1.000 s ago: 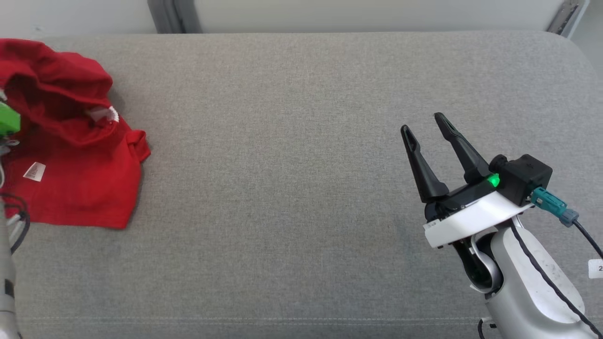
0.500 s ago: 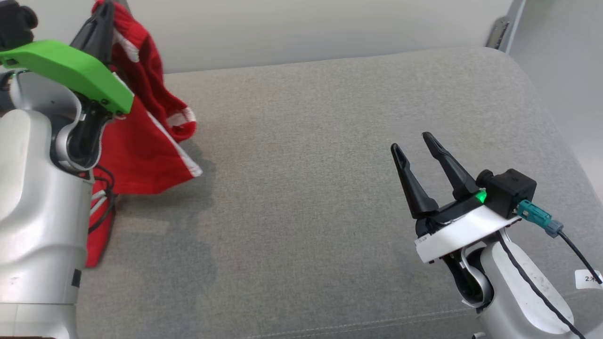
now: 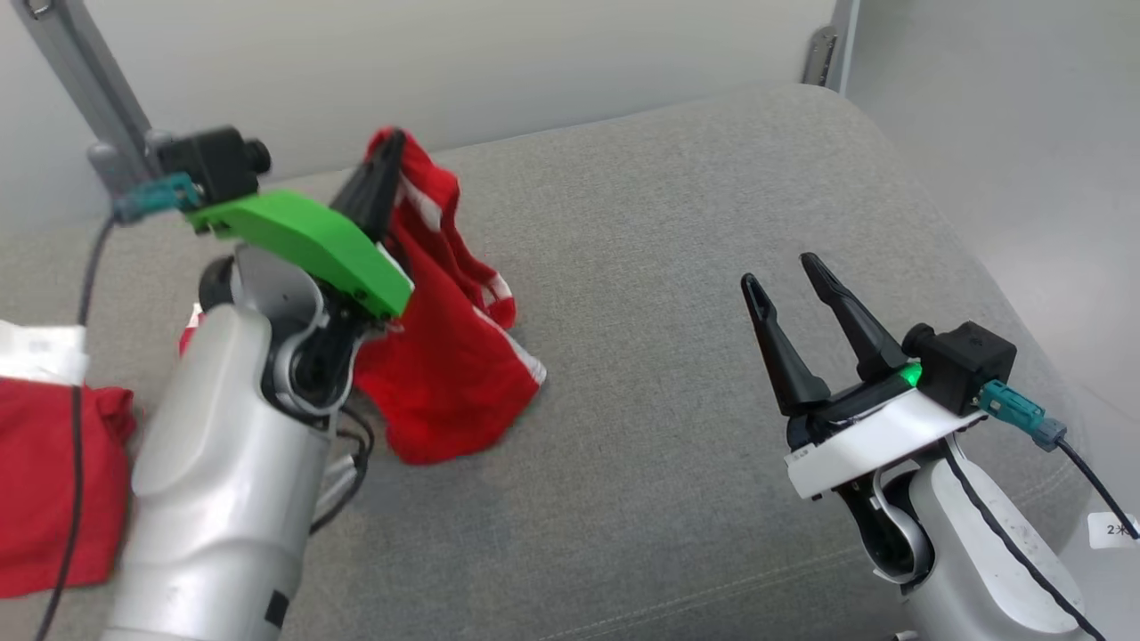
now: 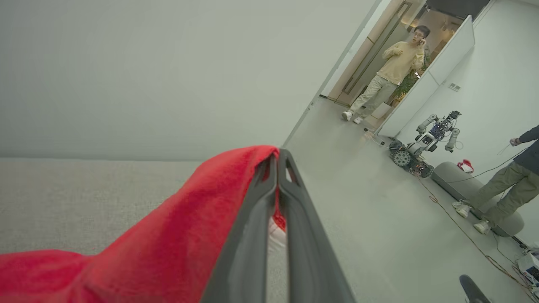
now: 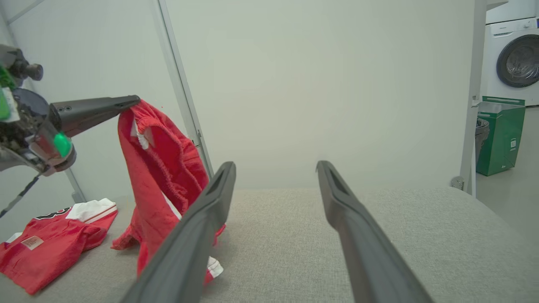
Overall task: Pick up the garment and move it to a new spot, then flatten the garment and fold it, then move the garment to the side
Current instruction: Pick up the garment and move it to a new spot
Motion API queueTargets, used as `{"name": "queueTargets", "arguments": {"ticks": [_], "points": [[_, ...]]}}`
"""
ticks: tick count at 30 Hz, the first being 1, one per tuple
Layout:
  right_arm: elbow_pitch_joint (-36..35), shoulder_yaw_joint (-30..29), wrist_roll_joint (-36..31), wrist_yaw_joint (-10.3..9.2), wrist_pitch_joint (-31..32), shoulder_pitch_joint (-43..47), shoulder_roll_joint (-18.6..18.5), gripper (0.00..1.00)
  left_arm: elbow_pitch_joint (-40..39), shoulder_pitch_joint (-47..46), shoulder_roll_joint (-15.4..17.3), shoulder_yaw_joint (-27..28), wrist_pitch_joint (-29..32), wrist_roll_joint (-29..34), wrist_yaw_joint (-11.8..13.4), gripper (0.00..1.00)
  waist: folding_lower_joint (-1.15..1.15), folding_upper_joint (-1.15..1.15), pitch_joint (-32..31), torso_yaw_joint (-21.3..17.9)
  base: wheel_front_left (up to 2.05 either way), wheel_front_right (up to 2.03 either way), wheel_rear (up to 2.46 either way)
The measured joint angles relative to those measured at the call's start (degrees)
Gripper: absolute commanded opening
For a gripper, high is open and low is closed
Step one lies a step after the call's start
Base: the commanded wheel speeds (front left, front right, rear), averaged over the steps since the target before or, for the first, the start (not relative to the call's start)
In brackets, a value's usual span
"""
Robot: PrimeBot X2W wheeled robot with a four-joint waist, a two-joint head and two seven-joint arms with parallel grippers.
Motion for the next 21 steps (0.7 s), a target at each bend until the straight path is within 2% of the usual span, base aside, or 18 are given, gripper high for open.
{"name": "queueTargets", "arguments": {"ticks": [5, 7, 8, 9, 10, 11, 14, 21], "points": [[0.0, 0.2, 0.2, 0.0, 0.0, 0.0, 0.0, 1.0, 4.3, 7.1, -0.4, -3.6, -0.9, -0.3, 0.0, 0.0, 0.0, 0.0, 0.4, -2.3, 0.0, 0.0, 0.0], [0.0, -0.1, 0.5, 0.0, 0.0, 0.0, 0.0, 1.0, 5.6, 8.9, -0.6, -4.5, -1.9, -0.3, 0.0, 0.18, 0.0, 0.0, 0.7, -2.9, 0.0, 0.0, 0.0], [0.0, -0.4, 0.5, 0.0, 0.0, 0.0, 0.0, 1.0, 6.2, 9.3, -0.7, -5.0, -2.4, -0.3, 0.0, 0.29, 0.0, 0.0, 1.0, -3.2, 0.0, 0.0, 0.0], [0.0, -0.8, 0.5, 0.0, 0.0, 0.0, -0.1, 1.0, 6.7, 9.4, -0.7, -5.4, -2.9, -0.3, 0.0, 0.5, 0.0, 0.0, 1.3, -3.3, 0.0, 0.0, 0.0], [0.0, -1.2, 0.5, 0.0, 0.0, 0.0, -0.2, 1.0, 7.0, 9.6, -0.7, -5.7, -3.4, -0.5, 0.0, 0.94, 0.0, 0.0, 1.6, -3.4, 0.0, 0.0, 0.0], [0.0, -1.4, 0.5, 0.0, 0.0, 0.0, -0.3, 1.0, 7.3, 9.6, -0.7, -5.9, -3.9, -0.9, 0.0, 1.0, 0.0, 0.0, 1.8, -3.5, 0.0, 0.0, 0.0], [0.0, -1.8, 0.5, 0.0, 0.0, 0.0, -0.4, 1.0, 7.5, 9.8, -0.7, -6.9, -5.4, -2.8, 0.0, 1.0, 0.0, 0.0, 2.4, -3.3, 0.0, 0.0, 0.0], [0.5, -2.5, 0.6, 0.0, 0.0, 0.2, -0.6, 1.0, 5.1, 9.8, -0.5, -10.5, -8.9, -3.0, 0.0, 1.0, 0.0, 0.0, 2.8, -1.3, 0.0, 0.0, 0.0]]}}
